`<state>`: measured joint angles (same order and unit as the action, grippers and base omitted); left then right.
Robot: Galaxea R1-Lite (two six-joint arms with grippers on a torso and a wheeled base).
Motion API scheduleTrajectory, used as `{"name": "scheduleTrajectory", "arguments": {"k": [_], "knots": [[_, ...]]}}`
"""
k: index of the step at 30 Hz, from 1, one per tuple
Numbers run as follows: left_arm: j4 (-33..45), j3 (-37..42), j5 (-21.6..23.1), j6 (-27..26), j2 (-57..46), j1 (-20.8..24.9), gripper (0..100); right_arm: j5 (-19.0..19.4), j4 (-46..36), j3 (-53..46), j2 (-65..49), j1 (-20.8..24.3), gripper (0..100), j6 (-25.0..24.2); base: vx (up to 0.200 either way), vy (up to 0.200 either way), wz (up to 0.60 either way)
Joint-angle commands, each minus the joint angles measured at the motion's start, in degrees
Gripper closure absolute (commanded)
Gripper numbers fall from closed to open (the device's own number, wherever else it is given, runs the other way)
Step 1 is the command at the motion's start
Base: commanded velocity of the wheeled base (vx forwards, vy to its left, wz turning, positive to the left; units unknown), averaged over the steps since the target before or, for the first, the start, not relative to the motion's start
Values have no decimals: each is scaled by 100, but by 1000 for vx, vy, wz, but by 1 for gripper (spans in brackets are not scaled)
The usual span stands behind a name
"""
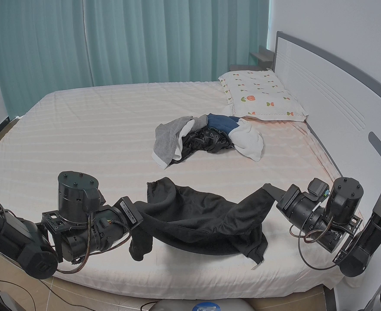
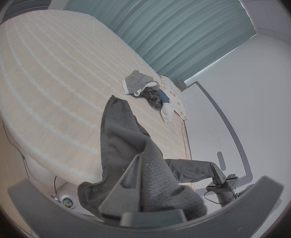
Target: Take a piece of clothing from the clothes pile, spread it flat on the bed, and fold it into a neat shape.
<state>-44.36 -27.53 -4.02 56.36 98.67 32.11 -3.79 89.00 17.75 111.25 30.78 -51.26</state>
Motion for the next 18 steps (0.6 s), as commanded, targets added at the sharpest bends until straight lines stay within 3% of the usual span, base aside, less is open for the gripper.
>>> {"name": "scheduleTrajectory", "arguments": {"k": [1,11,18], "knots": [[-2,-7,-2,-2,38,-3,100,1,47,0,-7,-20,100,2,0,0,0],[15,-33,-11,7,3,-3,100,-8,47,-8,19,-28,100,2,0,0,0],[6,-7,-2,16,-15,-3,100,-16,47,-8,2,-28,100,2,0,200,0]]}}
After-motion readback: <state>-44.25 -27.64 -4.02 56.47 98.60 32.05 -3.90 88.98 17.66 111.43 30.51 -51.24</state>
